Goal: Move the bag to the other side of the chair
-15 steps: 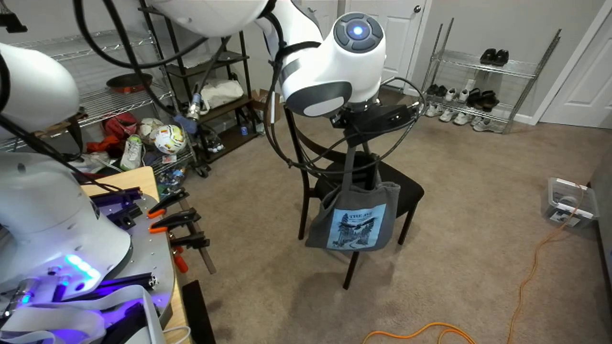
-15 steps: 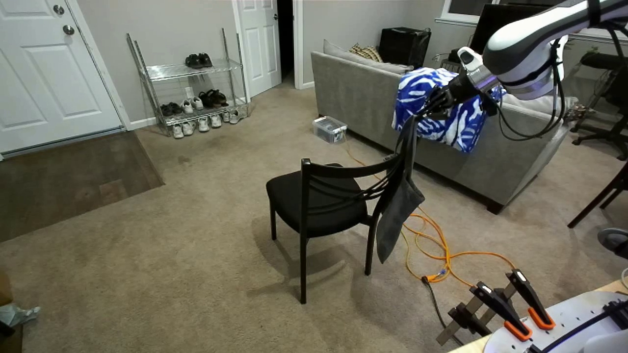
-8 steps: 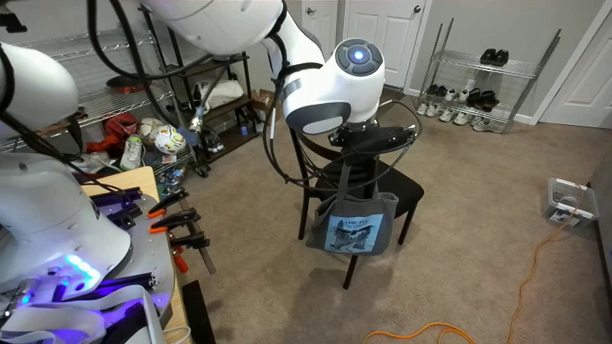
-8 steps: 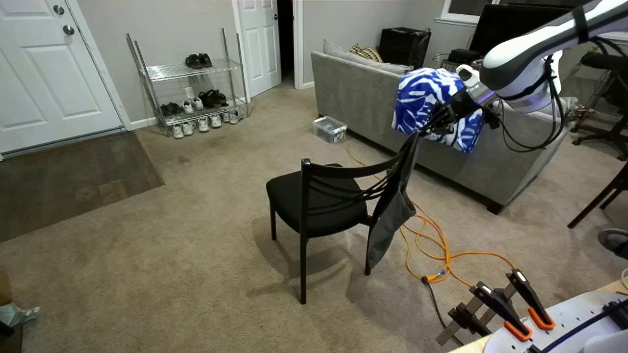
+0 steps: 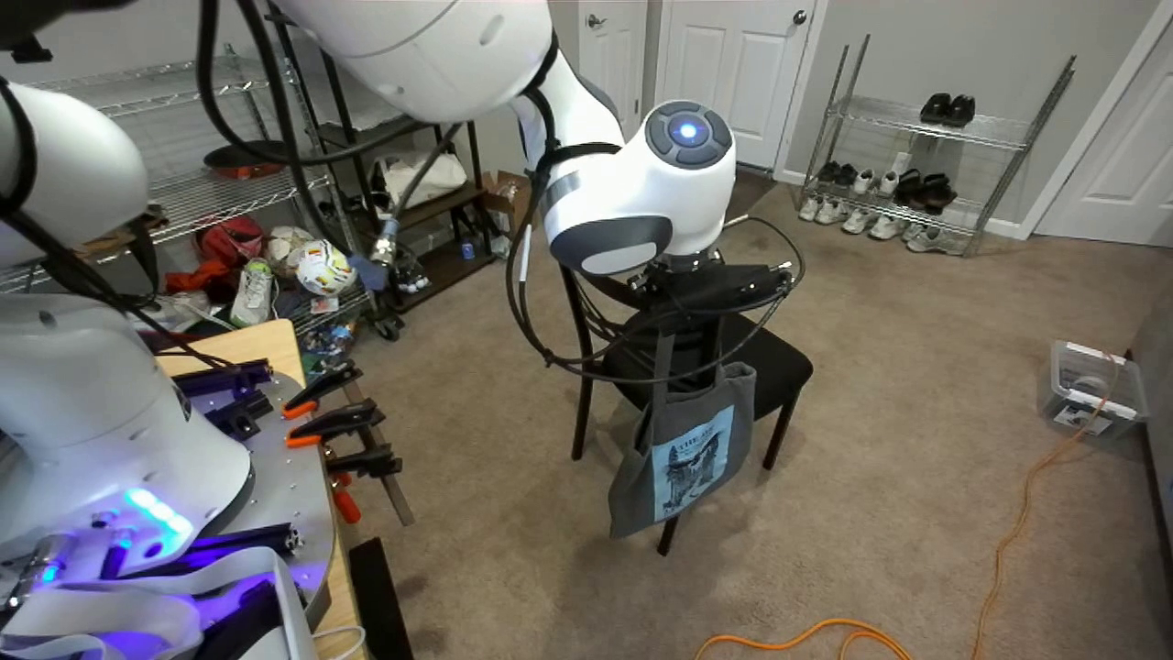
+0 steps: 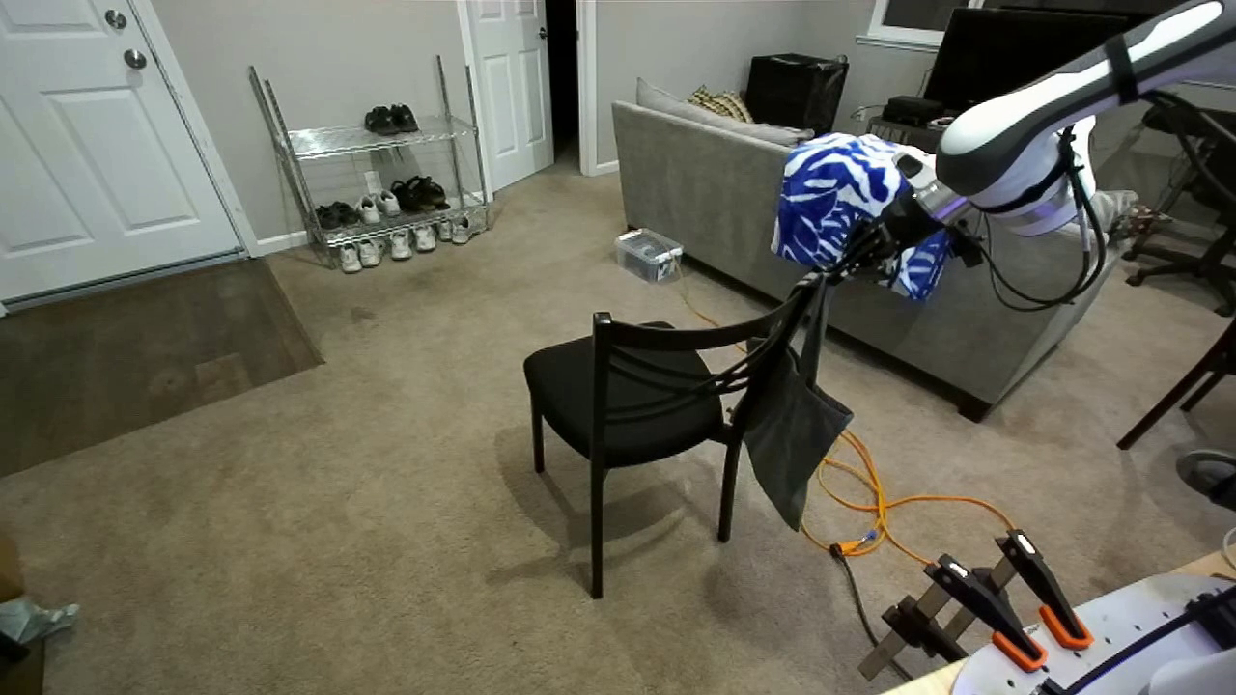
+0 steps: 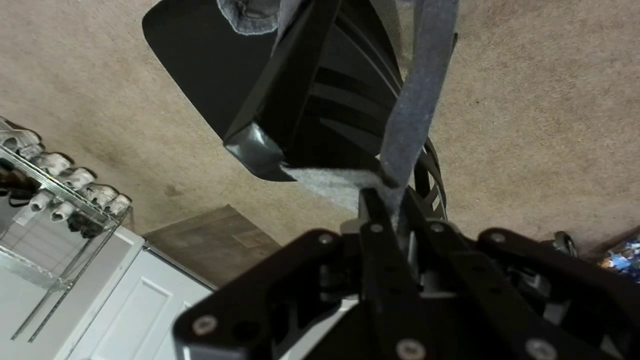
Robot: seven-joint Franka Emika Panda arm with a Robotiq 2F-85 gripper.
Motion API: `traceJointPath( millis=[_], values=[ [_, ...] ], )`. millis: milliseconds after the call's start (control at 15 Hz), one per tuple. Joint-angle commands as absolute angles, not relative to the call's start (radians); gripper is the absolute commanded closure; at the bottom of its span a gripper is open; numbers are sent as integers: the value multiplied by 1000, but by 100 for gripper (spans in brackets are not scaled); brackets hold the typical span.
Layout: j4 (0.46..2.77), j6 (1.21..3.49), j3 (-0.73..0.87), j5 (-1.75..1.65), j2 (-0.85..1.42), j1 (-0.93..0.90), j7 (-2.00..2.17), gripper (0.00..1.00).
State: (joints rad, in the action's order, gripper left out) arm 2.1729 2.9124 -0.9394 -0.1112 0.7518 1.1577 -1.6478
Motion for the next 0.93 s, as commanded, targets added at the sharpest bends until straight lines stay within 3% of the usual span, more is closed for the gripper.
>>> traceJointPath(
  millis=[0,333,400,533,867],
  values=[
    [2186,2931,-926,-103,719,1145,-1656,98],
    [2185,2936,-919,-102,717,1137,-1654,98],
    [2186,2938,-919,-102,718,1138,-1655,65],
    [2188,2940,-917,-103,716,1137,-1654,59],
    [2189,2966,-918,-93,716,1139,-1636,27]
  ],
)
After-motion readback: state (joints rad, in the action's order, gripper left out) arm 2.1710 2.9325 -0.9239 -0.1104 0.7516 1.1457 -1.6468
